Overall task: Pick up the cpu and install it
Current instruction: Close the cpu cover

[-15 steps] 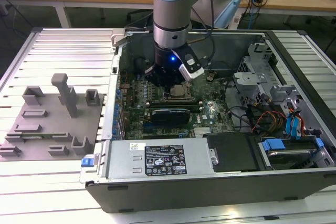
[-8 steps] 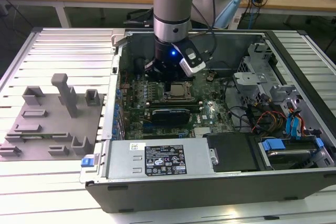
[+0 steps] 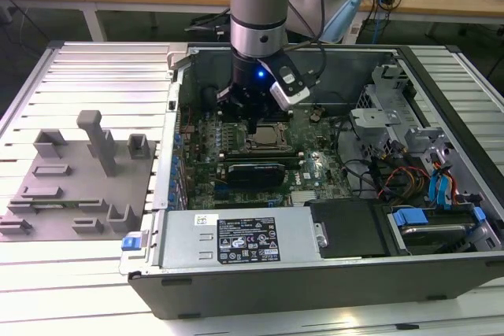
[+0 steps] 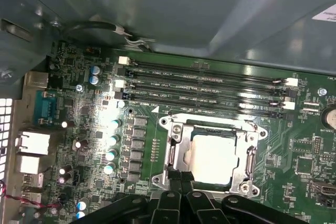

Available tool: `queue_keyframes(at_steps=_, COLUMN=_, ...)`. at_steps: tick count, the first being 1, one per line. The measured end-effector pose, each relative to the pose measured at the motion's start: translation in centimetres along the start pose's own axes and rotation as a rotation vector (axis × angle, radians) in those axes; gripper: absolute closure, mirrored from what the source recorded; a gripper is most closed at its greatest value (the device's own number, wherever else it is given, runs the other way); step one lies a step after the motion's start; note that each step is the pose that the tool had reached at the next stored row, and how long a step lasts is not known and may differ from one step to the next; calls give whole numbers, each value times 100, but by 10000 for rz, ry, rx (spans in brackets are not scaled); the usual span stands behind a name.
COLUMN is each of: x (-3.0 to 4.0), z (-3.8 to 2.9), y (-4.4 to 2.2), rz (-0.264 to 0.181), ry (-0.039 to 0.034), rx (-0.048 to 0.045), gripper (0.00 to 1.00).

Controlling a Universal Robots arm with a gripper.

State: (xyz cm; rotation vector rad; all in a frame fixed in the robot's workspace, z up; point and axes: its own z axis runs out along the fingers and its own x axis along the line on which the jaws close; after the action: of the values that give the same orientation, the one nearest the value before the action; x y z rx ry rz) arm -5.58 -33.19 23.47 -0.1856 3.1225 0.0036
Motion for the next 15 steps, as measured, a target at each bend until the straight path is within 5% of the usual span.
queue_keyframes(at_steps=15, x=-226, z=14, y=-26, rz=785, ry=-3, rx=10, gripper=89)
